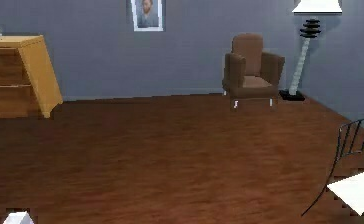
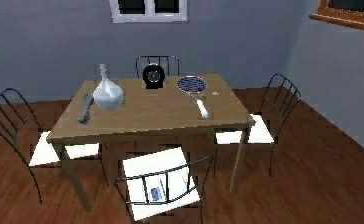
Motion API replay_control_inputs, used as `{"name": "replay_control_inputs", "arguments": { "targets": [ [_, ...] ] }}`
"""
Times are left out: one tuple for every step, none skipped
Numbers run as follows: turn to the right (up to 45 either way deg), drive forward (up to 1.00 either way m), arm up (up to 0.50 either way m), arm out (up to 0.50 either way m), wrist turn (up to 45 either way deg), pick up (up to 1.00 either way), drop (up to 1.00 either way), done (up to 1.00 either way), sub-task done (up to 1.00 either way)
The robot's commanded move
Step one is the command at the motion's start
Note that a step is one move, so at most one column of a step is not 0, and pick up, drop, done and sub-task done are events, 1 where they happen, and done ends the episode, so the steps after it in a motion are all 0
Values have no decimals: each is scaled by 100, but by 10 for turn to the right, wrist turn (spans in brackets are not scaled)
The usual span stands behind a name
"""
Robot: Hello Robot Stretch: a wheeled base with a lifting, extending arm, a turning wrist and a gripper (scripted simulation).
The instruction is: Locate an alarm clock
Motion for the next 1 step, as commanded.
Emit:
{"name": "replay_control_inputs", "arguments": {
  "targets": [
    [0,50,0,0,0,0,0,0,0]
  ]
}}
